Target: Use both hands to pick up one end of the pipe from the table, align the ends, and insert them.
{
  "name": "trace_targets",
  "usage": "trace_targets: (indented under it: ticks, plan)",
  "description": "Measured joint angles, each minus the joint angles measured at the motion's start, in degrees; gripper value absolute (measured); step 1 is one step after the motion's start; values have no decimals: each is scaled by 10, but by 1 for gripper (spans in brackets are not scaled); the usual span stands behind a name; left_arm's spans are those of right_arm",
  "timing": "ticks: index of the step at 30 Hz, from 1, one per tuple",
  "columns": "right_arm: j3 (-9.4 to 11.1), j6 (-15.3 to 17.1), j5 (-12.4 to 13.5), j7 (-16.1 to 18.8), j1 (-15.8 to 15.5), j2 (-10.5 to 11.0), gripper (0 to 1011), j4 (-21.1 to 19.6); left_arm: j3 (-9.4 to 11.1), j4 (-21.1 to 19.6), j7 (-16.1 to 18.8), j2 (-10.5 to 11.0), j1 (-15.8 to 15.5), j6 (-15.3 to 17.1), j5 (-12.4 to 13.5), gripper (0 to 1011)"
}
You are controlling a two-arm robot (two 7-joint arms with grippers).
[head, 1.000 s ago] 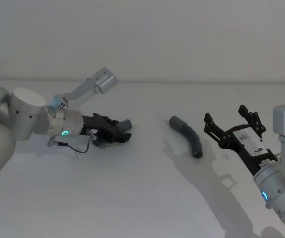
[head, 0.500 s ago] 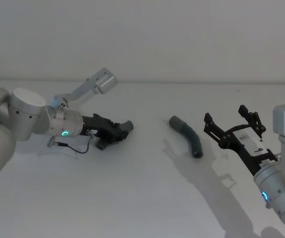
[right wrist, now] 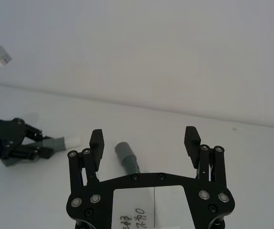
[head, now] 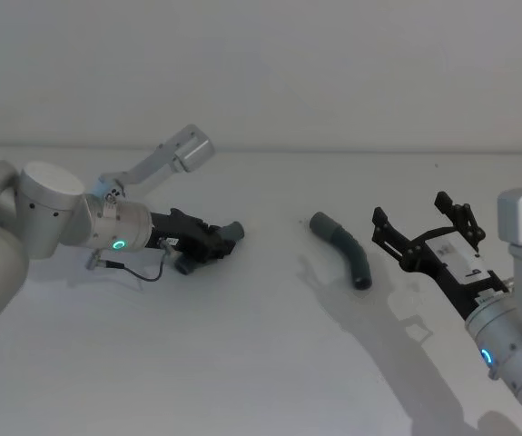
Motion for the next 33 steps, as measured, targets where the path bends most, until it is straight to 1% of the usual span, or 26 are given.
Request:
trace_targets:
  ticks: [5, 7, 8, 9, 12, 14, 15, 16, 17, 20, 21, 23, 26, 27, 28, 30, 31, 33]
  plan:
    - [-1, 32, 5, 20, 12, 12, 1001, -3, 0, 0, 0, 0, 0, 0, 0, 366]
    - [-2, 50, 8, 29, 19, 18, 1001, -4, 0, 0, 0, 0, 0, 0, 0, 366]
    - [-3, 65, 11, 36, 24, 22, 1001, -4, 0, 0, 0, 0, 0, 0, 0, 366]
    - [-3, 65, 11, 36, 24, 22, 1001, -4, 0, 0, 0, 0, 0, 0, 0, 366]
    - [-6, 101, 17, 52, 40, 32, 1002, -5, 0, 0, 0, 0, 0, 0, 0, 366]
    - [-7, 119, 20, 60, 46, 36, 1001, -5, 0, 0, 0, 0, 0, 0, 0, 366]
    - [-8, 135, 23, 66, 55, 40, 1002, -5, 0, 0, 0, 0, 0, 0, 0, 366]
    - [-9, 144, 24, 69, 58, 42, 1001, -5, 0, 0, 0, 0, 0, 0, 0, 366]
    - [-11, 161, 27, 75, 66, 45, 1001, -5, 0, 0, 0, 0, 0, 0, 0, 366]
    - [-14, 189, 32, 85, 79, 50, 1002, -4, 0, 0, 0, 0, 0, 0, 0, 366]
    - [-16, 211, 36, 90, 89, 53, 1001, -3, 0, 0, 0, 0, 0, 0, 0, 366]
    - [-19, 227, 39, 95, 98, 55, 1002, -1, 0, 0, 0, 0, 0, 0, 0, 366]
    - [-26, 265, 44, 103, 121, 58, 1002, 4, 0, 0, 0, 0, 0, 0, 0, 366]
    - [-26, 265, 44, 103, 121, 58, 1002, 4, 0, 0, 0, 0, 0, 0, 0, 366]
    - [-29, 277, 45, 106, 129, 59, 1001, 6, 0, 0, 0, 0, 0, 0, 0, 366]
    - [-32, 289, 46, 108, 136, 59, 1002, 8, 0, 0, 0, 0, 0, 0, 0, 366]
    - [-35, 300, 46, 110, 143, 60, 1001, 10, 0, 0, 0, 0, 0, 0, 0, 366]
    - [-39, 308, 46, 112, 150, 60, 1001, 13, 0, 0, 0, 0, 0, 0, 0, 366]
